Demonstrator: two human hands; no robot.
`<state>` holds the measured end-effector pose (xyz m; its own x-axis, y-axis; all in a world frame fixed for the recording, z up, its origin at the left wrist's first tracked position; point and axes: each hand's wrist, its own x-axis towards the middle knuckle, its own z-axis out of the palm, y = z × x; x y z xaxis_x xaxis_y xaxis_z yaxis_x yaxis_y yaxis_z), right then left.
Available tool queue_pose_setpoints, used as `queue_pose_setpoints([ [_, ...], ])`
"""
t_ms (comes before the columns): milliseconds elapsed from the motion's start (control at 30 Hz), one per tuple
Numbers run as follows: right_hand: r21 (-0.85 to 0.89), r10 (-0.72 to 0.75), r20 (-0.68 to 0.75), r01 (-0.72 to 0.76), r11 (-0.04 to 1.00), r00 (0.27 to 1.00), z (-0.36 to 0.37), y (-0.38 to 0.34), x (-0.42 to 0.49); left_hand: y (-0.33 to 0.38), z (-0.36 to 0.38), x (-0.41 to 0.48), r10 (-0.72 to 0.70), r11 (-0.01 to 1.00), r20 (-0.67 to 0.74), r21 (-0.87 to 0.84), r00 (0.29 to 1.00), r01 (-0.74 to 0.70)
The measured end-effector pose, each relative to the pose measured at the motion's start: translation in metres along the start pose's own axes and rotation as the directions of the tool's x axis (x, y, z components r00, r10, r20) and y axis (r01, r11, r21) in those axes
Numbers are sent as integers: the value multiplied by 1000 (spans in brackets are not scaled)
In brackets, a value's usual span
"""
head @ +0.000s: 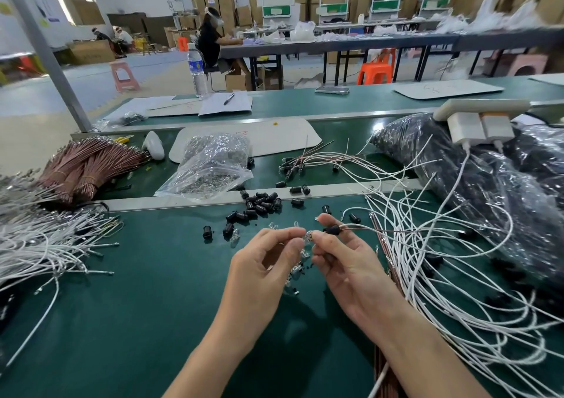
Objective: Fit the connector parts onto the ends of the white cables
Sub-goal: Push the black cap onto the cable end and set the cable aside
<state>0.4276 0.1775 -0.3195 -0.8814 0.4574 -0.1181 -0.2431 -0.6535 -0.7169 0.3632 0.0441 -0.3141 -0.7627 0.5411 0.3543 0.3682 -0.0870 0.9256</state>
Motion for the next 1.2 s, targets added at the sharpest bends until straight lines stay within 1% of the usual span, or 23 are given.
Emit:
queue_pose_setpoints([
  [267, -16, 1, 8, -1, 1000, 1000, -1, 1, 0, -2, 1, 1, 5, 999, -15, 41, 1000, -5],
  [467, -20, -13, 12, 13, 1000, 1000, -1, 1, -2, -4, 0, 0, 80, 987, -14, 140, 997, -77],
  [600, -18, -10, 11, 10, 1000, 1000, -1, 2, -2, -5, 1, 0, 179, 952, -31, 258, 983, -166],
  [667, -14, -10, 10, 11, 1000, 1000, -1, 2, -2, -6, 1, 1, 192, 946, -35, 275, 981, -175],
  [867, -58, -32, 22, 33, 998, 999, -1, 2, -3, -5, -1, 1, 139, 966, -24, 222, 990, -130],
  [1000, -56, -55, 25, 57, 997, 998, -2, 4, -2, -5, 0, 0, 57, 993, -38, 106, 998, -53],
  [1200, -81, -62, 14, 63, 995, 998, 0, 7, -2, -7, 1, 1, 18, 999, -53, 32, 998, -16],
])
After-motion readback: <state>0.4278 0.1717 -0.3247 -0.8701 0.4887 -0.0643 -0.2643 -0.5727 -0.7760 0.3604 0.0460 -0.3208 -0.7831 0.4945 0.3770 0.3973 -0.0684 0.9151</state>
